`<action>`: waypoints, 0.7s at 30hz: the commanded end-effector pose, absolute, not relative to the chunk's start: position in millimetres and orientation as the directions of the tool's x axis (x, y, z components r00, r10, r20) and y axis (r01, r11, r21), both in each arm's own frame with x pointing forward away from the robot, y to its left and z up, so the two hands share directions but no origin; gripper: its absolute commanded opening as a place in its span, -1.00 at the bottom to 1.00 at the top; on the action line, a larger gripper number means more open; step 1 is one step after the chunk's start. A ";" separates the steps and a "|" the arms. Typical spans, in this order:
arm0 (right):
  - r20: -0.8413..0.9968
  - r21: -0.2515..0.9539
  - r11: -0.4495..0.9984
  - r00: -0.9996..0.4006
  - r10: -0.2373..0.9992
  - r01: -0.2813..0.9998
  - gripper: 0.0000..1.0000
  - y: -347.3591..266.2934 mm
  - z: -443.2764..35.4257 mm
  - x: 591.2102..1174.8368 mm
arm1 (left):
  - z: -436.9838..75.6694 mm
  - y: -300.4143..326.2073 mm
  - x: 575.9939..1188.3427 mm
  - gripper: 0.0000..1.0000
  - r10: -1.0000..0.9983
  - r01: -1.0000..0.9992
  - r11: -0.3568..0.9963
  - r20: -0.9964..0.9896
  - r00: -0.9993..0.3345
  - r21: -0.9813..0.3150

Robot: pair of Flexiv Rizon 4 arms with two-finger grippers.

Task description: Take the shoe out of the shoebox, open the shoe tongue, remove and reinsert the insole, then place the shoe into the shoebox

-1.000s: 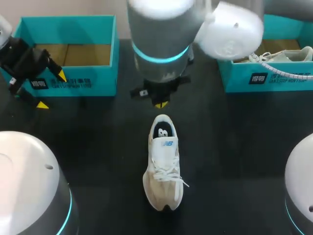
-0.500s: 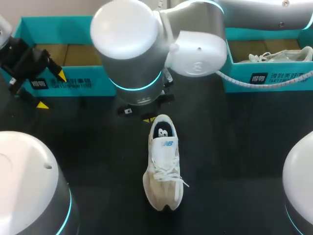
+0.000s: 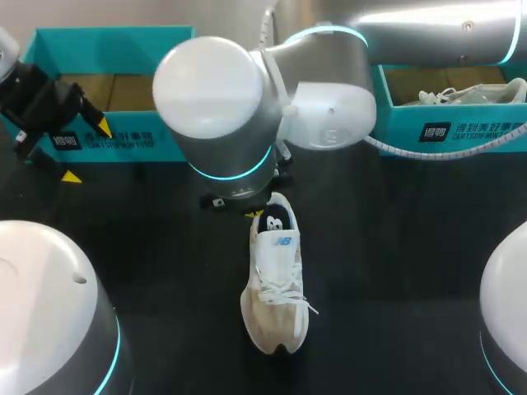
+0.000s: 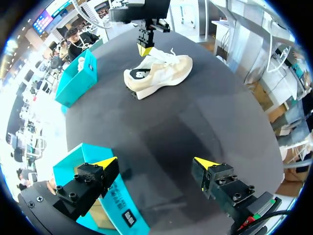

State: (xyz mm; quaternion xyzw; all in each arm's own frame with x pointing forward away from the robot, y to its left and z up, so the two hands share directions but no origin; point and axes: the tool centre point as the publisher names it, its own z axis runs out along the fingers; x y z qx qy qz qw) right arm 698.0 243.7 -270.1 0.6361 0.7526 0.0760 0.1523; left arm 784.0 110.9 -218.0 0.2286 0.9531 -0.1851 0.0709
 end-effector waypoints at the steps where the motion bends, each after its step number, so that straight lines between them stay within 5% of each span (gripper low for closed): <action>1: -0.104 0.342 0.131 -0.101 0.989 0.930 -1.00 239.7 -297.3 692.2 | -217.6 111.3 782.7 1.00 0.410 0.462 0.828 -0.220 -0.885 -0.317; 21: -0.091 0.370 0.084 -0.054 0.994 0.925 -1.00 238.3 -315.1 703.0 | -217.6 111.3 782.7 1.00 0.410 0.462 0.828 -0.220 -0.885 -0.317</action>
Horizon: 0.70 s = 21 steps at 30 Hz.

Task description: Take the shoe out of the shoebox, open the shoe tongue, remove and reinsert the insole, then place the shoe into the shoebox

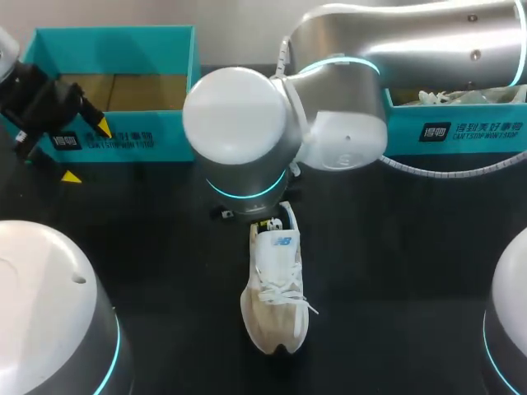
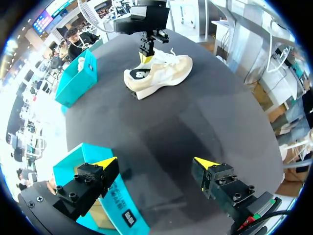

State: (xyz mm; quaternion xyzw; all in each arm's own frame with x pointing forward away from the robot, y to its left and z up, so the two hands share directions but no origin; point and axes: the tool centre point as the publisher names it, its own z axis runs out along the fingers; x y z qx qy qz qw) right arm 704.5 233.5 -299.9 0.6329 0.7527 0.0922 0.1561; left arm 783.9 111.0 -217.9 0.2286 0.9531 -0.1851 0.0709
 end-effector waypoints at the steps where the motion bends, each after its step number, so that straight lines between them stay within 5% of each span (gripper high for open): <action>1: -0.095 0.372 0.076 -0.043 0.994 0.925 -1.00 237.9 -317.9 704.5 | -217.6 111.3 782.7 1.00 0.410 0.462 0.828 -0.220 -0.885 -0.317; 21: -0.158 0.450 0.016 0.062 0.986 0.893 -1.00 223.3 -352.5 720.3 | -217.6 111.3 782.7 1.00 0.410 0.462 0.828 -0.220 -0.885 -0.317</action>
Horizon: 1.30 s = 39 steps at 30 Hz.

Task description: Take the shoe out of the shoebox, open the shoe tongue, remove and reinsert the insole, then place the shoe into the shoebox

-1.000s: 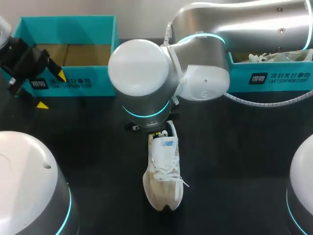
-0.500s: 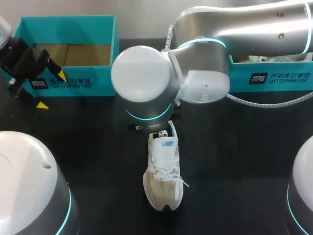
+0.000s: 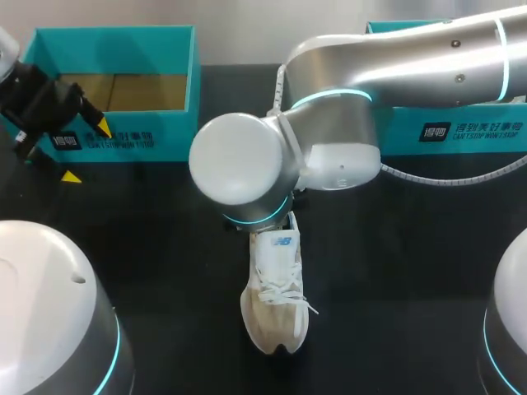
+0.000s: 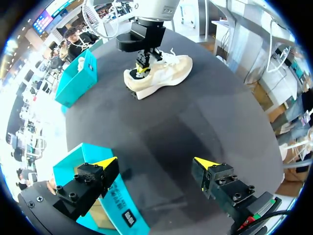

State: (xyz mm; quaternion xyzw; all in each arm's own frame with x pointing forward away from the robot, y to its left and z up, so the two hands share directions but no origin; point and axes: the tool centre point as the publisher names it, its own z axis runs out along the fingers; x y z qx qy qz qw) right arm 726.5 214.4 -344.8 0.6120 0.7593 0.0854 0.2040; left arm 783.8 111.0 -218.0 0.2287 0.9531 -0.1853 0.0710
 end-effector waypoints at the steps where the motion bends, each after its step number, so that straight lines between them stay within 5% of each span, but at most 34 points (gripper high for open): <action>1: -0.158 0.450 0.016 0.062 0.986 0.893 -1.00 223.3 -353.9 721.4 | -217.6 111.3 782.7 1.00 0.410 0.462 0.828 -0.220 -0.885 -0.317; 39: -0.257 0.474 -0.019 0.158 0.954 0.880 -1.00 194.3 -393.1 745.2 | -217.6 111.3 782.7 1.00 0.410 0.462 0.828 -0.220 -0.885 -0.317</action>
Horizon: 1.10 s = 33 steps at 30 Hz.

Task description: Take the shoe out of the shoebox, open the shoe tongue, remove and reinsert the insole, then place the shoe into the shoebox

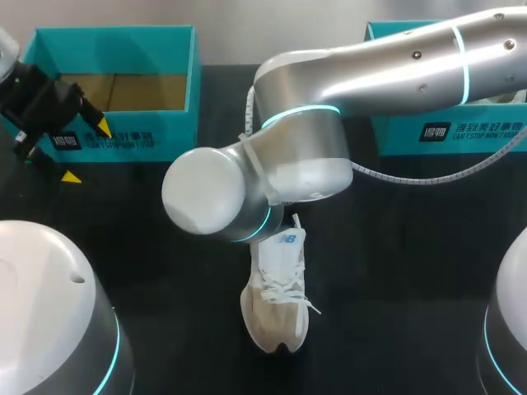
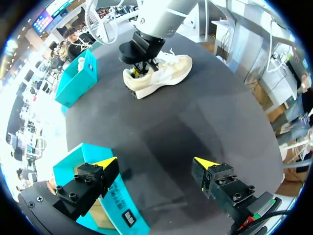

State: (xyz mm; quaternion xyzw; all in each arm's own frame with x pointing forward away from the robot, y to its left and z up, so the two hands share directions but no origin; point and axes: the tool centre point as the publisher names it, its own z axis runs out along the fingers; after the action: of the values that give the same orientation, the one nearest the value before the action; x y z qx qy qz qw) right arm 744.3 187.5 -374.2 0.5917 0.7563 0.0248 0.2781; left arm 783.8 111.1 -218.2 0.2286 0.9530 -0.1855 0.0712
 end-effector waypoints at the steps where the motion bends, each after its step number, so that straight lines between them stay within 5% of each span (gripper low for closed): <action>1: -0.256 0.472 -0.019 0.158 0.954 0.881 -1.00 193.1 -394.0 745.1 | -217.6 111.3 782.7 1.00 0.410 0.462 0.828 -0.220 -0.885 -0.317; 12: -0.300 0.525 -0.010 0.196 0.934 0.851 -1.00 191.1 -367.2 733.4 | -217.6 111.3 782.7 1.00 0.410 0.462 0.828 -0.220 -0.885 -0.317; 33: -0.387 0.441 -0.122 0.311 0.868 0.889 -1.00 196.3 -395.8 727.3 | -217.6 111.3 782.7 1.00 0.410 0.462 0.828 -0.220 -0.885 -0.317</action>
State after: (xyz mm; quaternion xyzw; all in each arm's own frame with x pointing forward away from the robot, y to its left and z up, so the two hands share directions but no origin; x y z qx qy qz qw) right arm 732.8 190.0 -391.1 0.6002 0.7448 -0.0730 0.2823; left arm 783.7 111.2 -218.2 0.2286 0.9530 -0.1855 0.0713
